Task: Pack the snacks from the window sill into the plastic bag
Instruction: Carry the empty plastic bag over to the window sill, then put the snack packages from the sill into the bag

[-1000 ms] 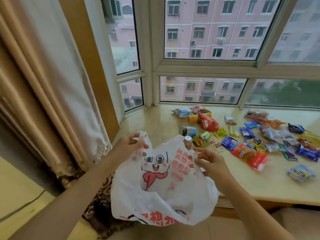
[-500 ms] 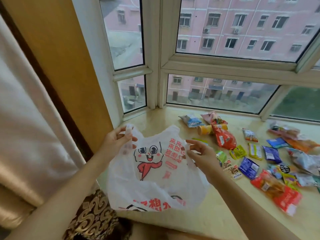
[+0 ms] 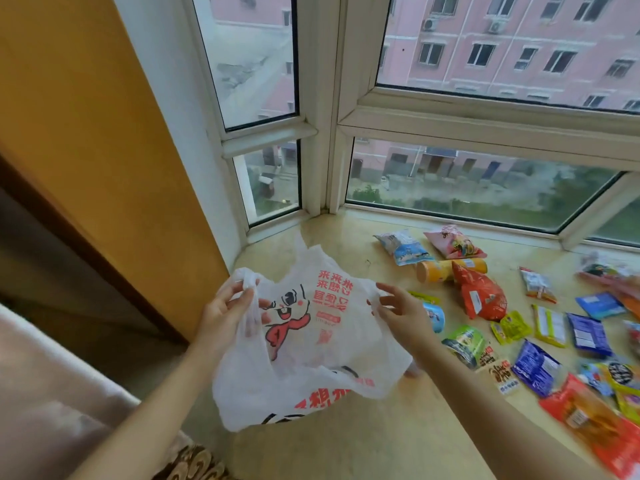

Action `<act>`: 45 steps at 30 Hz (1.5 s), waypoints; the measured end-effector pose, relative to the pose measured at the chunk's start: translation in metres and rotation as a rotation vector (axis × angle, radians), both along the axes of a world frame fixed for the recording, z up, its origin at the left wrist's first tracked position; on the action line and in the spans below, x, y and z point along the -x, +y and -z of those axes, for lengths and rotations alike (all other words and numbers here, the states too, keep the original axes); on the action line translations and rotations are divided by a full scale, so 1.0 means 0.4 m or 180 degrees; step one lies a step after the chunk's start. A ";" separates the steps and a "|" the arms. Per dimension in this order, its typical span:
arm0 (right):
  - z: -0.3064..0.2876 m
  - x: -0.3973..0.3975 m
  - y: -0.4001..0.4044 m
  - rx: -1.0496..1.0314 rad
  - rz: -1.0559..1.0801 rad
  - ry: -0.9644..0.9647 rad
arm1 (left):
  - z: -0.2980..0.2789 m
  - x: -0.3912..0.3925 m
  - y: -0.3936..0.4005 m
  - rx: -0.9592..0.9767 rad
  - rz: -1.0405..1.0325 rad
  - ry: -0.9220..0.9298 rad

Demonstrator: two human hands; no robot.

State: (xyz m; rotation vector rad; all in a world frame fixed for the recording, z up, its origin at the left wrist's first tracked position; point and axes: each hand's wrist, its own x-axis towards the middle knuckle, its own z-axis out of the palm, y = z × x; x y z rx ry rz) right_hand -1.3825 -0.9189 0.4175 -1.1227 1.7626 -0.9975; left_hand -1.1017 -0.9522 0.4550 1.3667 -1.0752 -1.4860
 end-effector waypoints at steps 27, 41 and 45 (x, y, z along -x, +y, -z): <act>0.392 0.412 -0.051 0.0250 -0.0860 0.2672 | 0.466 0.431 0.051 0.2198 0.1255 -0.4069; 0.670 0.424 -0.200 -0.0091 -0.1594 0.4313 | 0.740 0.487 0.021 0.2179 0.0794 -0.4519; 0.648 0.418 -0.203 0.0100 -0.1332 0.4195 | 0.608 0.496 0.044 0.3004 0.0408 -0.4226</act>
